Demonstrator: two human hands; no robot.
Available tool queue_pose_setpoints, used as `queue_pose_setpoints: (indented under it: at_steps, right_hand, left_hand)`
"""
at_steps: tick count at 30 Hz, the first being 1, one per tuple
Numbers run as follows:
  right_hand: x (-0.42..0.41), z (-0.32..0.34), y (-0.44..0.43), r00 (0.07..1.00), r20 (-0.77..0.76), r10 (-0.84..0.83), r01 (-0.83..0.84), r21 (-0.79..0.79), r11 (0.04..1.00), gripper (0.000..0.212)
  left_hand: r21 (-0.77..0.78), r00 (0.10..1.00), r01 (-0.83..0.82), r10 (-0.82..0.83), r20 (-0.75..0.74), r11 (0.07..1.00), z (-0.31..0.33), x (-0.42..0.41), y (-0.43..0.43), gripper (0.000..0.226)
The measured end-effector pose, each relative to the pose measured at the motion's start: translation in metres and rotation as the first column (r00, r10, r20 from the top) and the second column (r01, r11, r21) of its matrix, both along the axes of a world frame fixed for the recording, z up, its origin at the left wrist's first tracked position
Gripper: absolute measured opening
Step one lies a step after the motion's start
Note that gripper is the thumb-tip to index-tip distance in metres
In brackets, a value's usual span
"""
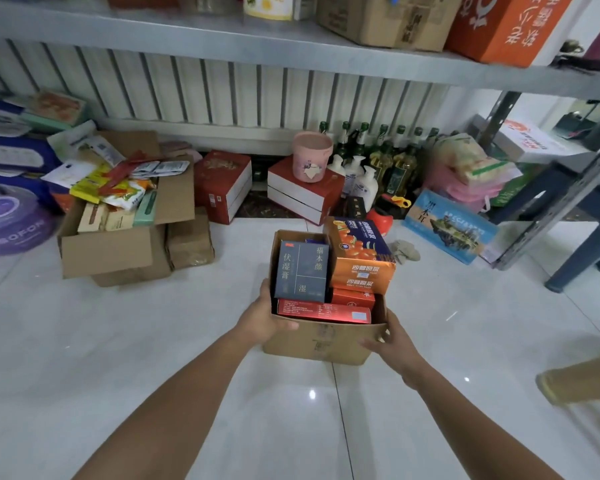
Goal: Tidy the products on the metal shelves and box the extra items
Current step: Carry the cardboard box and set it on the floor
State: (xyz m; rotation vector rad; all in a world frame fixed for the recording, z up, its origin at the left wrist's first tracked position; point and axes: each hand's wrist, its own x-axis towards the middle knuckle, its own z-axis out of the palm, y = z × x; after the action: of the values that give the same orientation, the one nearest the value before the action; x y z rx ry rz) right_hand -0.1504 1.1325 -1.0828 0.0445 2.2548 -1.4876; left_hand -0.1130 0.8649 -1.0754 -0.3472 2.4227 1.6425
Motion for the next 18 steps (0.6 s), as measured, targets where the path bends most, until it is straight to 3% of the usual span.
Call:
queue_pose_setpoints:
  at_steps: [6, 12, 13, 14, 15, 16, 18]
  right_hand:
    - [-0.025, -0.002, -0.037, 0.998, -0.021, 0.06, -0.061, -0.048, 0.997, 0.067]
    - [-0.045, -0.002, -0.068, 0.99, -0.029, 0.139, -0.141, -0.089, 0.986, 0.07]
    - [-0.045, 0.0, -0.072, 0.988, -0.049, 0.149, -0.152, -0.075, 0.985, 0.072]
    - [-0.042, 0.001, -0.074, 0.981, -0.101, 0.163, -0.169, -0.051, 0.984, 0.074]
    - [-0.037, 0.001, -0.073, 0.964, -0.191, 0.187, -0.188, 0.014, 0.982, 0.077]
    - [-0.029, -0.001, -0.07, 0.92, -0.303, 0.249, -0.207, 0.164, 0.964, 0.082]
    - [-0.008, -0.014, -0.062, 0.739, -0.449, 0.503, -0.145, 0.623, 0.769, 0.098]
  left_hand:
    - [0.059, 0.995, -0.102, 0.103, -0.015, 0.993, -0.005, -0.008, -0.03, 0.091]
    - [0.283, 0.983, -0.135, 0.163, -0.079, 0.949, -0.004, -0.008, -0.048, 0.094]
    - [0.231, 0.981, -0.131, 0.159, -0.108, 0.964, -0.004, -0.005, -0.049, 0.095]
    - [0.072, 0.982, -0.13, 0.139, -0.13, 0.989, -0.007, 0.0, -0.05, 0.093]
    - [-0.187, 0.983, -0.15, 0.126, -0.131, 0.971, -0.016, 0.007, -0.051, 0.09]
    - [-0.447, 0.981, -0.184, 0.132, -0.145, 0.875, -0.025, 0.018, -0.052, 0.087]
    - [-0.733, 0.974, -0.179, 0.015, -0.225, 0.656, -0.041, 0.046, -0.048, 0.092]
